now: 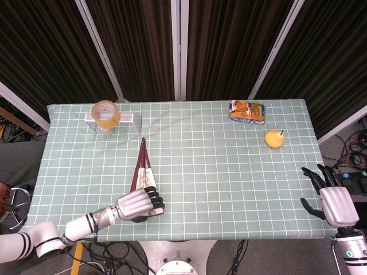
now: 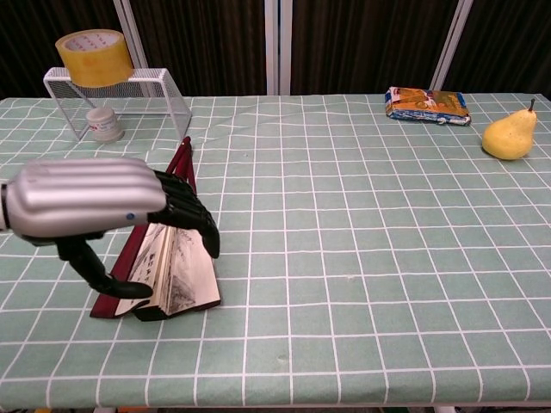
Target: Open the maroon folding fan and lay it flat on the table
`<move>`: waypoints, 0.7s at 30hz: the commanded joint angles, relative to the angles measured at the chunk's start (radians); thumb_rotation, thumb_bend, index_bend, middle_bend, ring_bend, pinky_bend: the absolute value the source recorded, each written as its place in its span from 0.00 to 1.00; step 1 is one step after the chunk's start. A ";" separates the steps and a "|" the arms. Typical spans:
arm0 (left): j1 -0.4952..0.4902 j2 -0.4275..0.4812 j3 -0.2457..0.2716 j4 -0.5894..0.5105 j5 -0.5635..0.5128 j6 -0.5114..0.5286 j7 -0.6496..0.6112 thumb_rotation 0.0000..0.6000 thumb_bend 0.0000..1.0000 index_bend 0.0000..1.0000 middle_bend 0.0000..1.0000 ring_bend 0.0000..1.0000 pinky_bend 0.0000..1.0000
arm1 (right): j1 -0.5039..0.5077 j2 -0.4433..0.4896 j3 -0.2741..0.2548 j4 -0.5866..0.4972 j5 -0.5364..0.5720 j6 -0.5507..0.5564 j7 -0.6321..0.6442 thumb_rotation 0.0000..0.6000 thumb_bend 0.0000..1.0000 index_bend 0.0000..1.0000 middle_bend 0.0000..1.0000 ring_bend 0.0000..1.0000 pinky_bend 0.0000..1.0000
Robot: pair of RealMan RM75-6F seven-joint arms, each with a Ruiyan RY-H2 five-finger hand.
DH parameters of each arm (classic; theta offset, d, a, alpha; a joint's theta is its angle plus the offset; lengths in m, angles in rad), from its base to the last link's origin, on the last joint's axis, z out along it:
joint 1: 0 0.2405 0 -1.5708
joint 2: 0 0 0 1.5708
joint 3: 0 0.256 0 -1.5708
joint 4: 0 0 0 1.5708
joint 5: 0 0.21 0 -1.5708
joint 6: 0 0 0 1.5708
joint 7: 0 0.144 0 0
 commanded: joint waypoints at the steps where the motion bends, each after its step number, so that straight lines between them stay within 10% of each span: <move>1: -0.026 -0.050 0.002 0.037 -0.033 -0.048 0.064 1.00 0.28 0.30 0.30 0.23 0.21 | 0.002 -0.004 -0.001 0.004 0.000 -0.003 0.004 1.00 0.23 0.13 0.24 0.00 0.00; 15: -0.002 -0.005 0.029 -0.019 -0.223 -0.176 0.288 0.99 0.28 0.35 0.35 0.22 0.21 | 0.003 -0.006 -0.003 0.009 0.001 -0.003 0.011 1.00 0.23 0.13 0.24 0.00 0.00; 21: 0.028 0.065 0.047 -0.056 -0.294 -0.177 0.369 0.75 0.28 0.36 0.37 0.22 0.21 | 0.002 -0.006 -0.004 0.001 -0.002 0.002 0.003 1.00 0.23 0.13 0.24 0.00 0.00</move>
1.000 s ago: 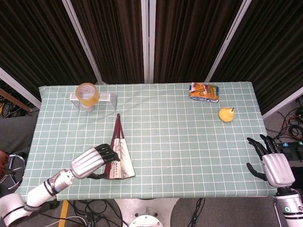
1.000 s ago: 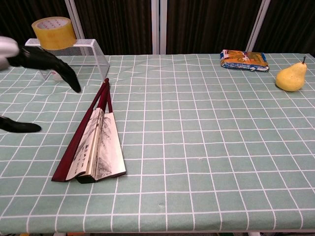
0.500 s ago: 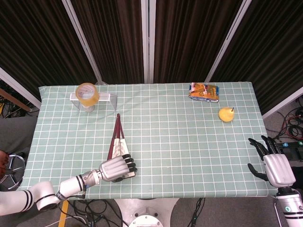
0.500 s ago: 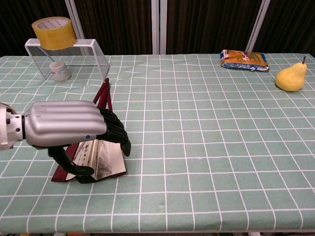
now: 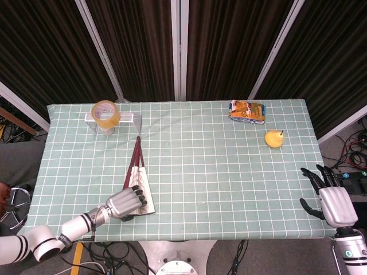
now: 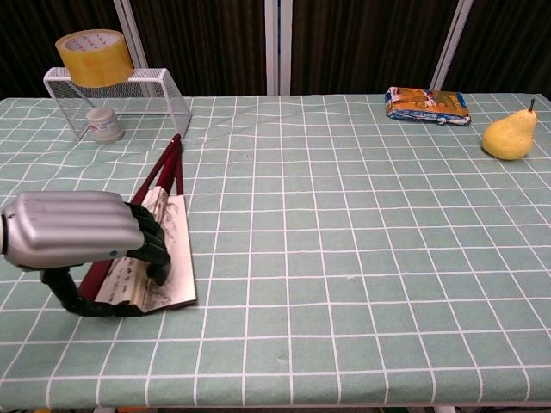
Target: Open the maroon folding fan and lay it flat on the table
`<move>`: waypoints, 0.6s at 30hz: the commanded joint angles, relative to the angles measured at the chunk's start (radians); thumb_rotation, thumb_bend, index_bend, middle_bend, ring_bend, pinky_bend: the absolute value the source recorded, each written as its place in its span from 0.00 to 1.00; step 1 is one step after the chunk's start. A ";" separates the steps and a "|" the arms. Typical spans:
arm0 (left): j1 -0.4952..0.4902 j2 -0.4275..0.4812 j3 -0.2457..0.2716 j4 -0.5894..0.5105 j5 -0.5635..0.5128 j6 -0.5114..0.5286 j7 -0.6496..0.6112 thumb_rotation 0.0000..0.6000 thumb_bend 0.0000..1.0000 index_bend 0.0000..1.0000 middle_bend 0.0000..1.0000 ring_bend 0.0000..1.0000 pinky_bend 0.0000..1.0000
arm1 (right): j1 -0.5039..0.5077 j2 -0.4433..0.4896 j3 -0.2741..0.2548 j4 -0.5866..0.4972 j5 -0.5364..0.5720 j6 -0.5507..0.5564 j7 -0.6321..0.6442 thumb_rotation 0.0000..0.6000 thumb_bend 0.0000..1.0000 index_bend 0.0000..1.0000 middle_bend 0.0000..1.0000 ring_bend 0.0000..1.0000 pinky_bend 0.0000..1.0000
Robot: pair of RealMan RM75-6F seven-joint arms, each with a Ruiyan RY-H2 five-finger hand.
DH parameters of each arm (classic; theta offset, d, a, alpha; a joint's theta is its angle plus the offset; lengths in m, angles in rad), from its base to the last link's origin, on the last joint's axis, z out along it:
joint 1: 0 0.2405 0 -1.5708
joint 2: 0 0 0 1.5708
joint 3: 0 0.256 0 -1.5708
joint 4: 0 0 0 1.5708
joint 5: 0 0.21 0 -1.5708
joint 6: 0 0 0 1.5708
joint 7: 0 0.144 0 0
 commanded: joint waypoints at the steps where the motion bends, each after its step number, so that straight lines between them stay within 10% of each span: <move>1: 0.019 0.041 0.016 -0.023 -0.041 -0.005 0.040 0.73 0.28 0.36 0.37 0.22 0.21 | 0.001 0.001 0.000 -0.005 -0.003 0.001 -0.004 1.00 0.23 0.13 0.24 0.00 0.00; 18: 0.110 0.174 0.062 -0.040 -0.103 0.106 0.017 0.67 0.28 0.37 0.37 0.22 0.21 | -0.011 0.003 -0.007 -0.038 -0.016 0.025 -0.035 1.00 0.23 0.13 0.24 0.00 0.00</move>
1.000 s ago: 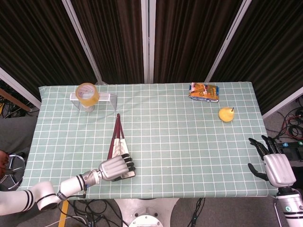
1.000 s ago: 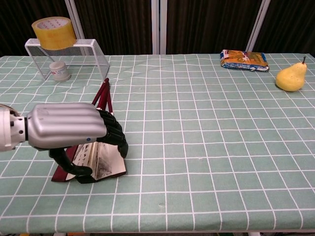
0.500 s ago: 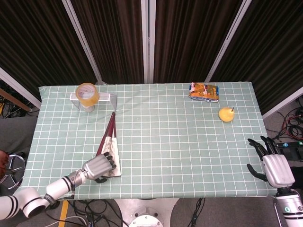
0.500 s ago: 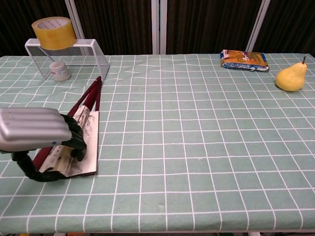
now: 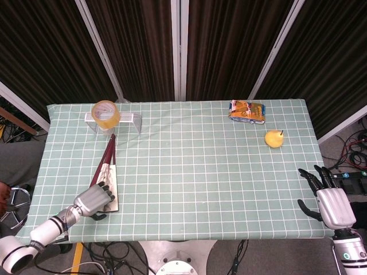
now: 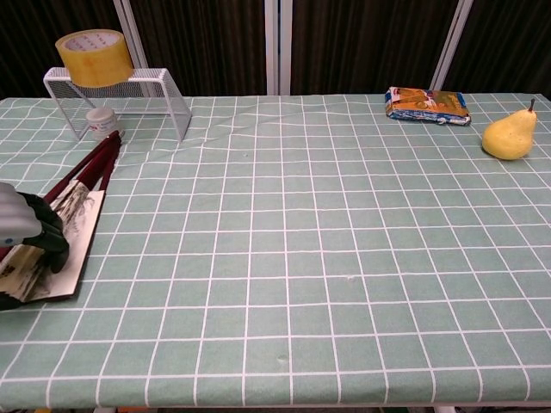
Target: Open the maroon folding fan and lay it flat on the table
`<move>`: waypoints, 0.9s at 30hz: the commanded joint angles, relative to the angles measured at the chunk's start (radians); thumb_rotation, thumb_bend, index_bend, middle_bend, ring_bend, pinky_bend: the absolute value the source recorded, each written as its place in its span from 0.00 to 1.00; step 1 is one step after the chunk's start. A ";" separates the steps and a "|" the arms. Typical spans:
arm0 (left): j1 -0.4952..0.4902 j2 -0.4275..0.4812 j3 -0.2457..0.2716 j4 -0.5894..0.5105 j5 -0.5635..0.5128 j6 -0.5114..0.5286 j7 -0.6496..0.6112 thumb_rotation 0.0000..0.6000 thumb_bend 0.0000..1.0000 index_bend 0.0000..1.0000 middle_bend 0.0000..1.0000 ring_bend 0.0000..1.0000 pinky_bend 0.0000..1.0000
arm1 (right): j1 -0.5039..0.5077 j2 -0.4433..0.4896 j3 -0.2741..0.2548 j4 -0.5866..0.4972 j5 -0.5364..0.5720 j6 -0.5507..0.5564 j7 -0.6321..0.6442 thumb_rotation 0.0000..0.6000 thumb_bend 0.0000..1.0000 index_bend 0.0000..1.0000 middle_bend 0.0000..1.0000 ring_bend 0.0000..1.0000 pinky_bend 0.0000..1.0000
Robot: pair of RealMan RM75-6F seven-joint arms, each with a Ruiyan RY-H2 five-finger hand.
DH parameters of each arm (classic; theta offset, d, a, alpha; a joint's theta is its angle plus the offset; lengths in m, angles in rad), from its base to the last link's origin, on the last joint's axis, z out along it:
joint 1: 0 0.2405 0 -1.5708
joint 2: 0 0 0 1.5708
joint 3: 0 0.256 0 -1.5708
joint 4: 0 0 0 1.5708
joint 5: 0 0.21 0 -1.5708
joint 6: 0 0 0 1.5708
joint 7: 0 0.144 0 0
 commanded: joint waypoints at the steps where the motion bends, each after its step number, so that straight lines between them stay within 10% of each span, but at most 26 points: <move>1: 0.033 0.021 -0.013 -0.025 0.024 0.098 -0.136 0.69 0.28 0.37 0.37 0.22 0.21 | -0.003 -0.001 -0.001 -0.001 0.002 0.002 -0.001 1.00 0.23 0.13 0.24 0.00 0.00; 5: 0.045 0.024 -0.065 -0.022 0.026 0.187 -0.446 0.81 0.27 0.36 0.36 0.22 0.22 | -0.006 -0.001 -0.004 -0.002 0.001 0.004 -0.001 1.00 0.23 0.13 0.24 0.00 0.00; 11: -0.025 -0.037 -0.197 0.109 -0.180 0.061 -0.634 0.70 0.26 0.25 0.29 0.22 0.22 | -0.012 0.008 -0.002 0.002 0.001 0.014 0.007 1.00 0.23 0.13 0.24 0.00 0.00; 27: -0.168 -0.247 -0.265 0.463 -0.657 -0.191 -0.319 0.55 0.25 0.20 0.26 0.22 0.22 | -0.014 0.005 0.001 0.028 0.025 -0.001 0.030 1.00 0.23 0.13 0.24 0.00 0.00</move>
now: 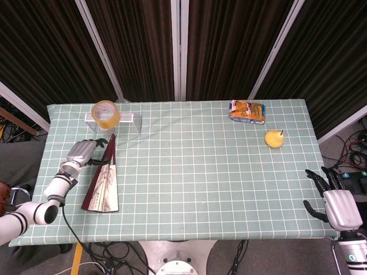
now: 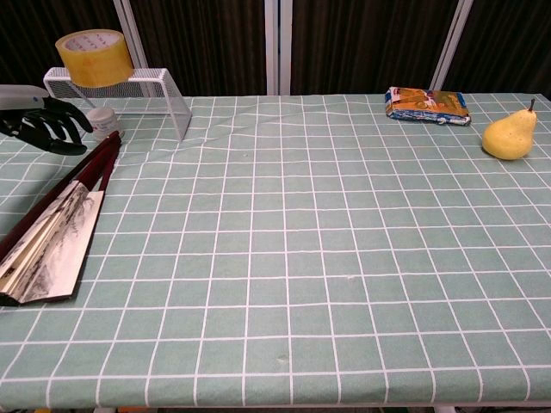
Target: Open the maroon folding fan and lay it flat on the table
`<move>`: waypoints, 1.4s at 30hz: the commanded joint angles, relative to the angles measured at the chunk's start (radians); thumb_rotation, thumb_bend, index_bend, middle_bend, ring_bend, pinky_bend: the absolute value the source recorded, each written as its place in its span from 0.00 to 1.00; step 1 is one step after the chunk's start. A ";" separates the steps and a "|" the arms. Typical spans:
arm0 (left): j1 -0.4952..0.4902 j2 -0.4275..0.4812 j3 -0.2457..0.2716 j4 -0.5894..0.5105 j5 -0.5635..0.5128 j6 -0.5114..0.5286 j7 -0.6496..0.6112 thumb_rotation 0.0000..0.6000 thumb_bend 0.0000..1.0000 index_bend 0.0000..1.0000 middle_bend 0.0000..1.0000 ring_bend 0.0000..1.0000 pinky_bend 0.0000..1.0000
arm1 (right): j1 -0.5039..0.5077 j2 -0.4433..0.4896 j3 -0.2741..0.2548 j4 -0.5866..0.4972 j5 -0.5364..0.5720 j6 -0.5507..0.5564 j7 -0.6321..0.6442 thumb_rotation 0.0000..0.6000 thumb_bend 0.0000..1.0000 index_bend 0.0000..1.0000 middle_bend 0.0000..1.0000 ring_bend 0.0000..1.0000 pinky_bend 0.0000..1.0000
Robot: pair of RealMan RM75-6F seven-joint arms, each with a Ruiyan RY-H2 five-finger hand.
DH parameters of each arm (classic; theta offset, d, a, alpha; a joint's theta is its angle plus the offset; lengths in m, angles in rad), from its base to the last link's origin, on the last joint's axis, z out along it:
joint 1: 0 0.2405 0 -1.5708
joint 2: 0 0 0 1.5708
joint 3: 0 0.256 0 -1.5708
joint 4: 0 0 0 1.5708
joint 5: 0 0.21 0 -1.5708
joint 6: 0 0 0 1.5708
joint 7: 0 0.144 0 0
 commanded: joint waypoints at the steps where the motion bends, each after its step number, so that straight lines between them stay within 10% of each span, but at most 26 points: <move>1: -0.037 -0.052 -0.003 0.063 -0.094 -0.044 0.077 0.55 0.25 0.20 0.26 0.22 0.22 | -0.001 0.001 0.001 0.000 0.001 0.001 0.000 1.00 0.23 0.12 0.24 0.00 0.00; 13: -0.067 -0.075 -0.012 0.035 -0.168 -0.082 0.120 0.54 0.24 0.20 0.26 0.22 0.22 | -0.008 0.003 0.002 0.002 0.012 0.002 0.000 1.00 0.23 0.13 0.24 0.00 0.00; 37: -0.047 0.090 -0.053 -0.366 0.150 -0.047 -0.039 0.55 0.25 0.20 0.27 0.22 0.22 | -0.009 0.002 0.006 0.017 0.013 0.000 0.017 1.00 0.23 0.13 0.24 0.00 0.00; 42: -0.084 0.093 -0.037 -0.328 -0.046 -0.052 0.043 0.90 0.26 0.21 0.30 0.27 0.29 | -0.008 0.004 0.008 0.029 0.005 0.008 0.033 1.00 0.23 0.13 0.24 0.00 0.00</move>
